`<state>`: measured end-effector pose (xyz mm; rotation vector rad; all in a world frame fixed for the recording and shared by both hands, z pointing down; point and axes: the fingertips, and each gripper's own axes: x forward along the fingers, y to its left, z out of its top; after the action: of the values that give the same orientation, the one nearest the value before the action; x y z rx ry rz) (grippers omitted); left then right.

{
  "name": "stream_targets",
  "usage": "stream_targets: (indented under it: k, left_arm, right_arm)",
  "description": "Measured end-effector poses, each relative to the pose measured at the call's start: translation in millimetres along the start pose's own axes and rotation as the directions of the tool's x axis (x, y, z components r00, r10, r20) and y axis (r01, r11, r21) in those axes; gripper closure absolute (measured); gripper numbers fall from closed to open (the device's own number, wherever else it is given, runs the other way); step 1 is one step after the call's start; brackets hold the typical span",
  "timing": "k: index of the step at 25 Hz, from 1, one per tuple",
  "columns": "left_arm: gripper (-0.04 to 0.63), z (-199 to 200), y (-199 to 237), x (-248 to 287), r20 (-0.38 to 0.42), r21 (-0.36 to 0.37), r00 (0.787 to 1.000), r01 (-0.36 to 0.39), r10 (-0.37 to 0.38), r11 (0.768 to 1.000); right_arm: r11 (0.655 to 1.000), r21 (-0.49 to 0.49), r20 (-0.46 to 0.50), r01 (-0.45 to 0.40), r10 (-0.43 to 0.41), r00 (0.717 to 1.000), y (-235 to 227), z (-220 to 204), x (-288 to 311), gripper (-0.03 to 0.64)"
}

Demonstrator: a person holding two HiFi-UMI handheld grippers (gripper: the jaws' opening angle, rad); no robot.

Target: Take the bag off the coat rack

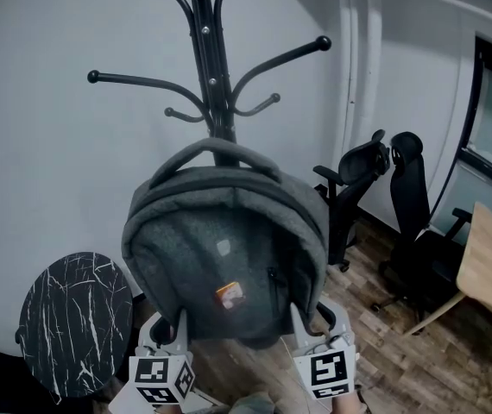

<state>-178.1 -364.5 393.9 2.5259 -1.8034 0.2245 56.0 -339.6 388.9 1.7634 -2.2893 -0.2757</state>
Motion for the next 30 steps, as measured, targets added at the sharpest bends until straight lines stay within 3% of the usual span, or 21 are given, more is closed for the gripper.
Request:
stream_targets:
  k: [30]
  left_arm:
    - [0.523, -10.0, -42.0, -107.0, 0.022, 0.006, 1.000, -0.017, 0.017, 1.000]
  right_arm:
    - [1.000, 0.008, 0.026, 0.009, -0.009, 1.000, 23.4, -1.1, -109.0, 0.520]
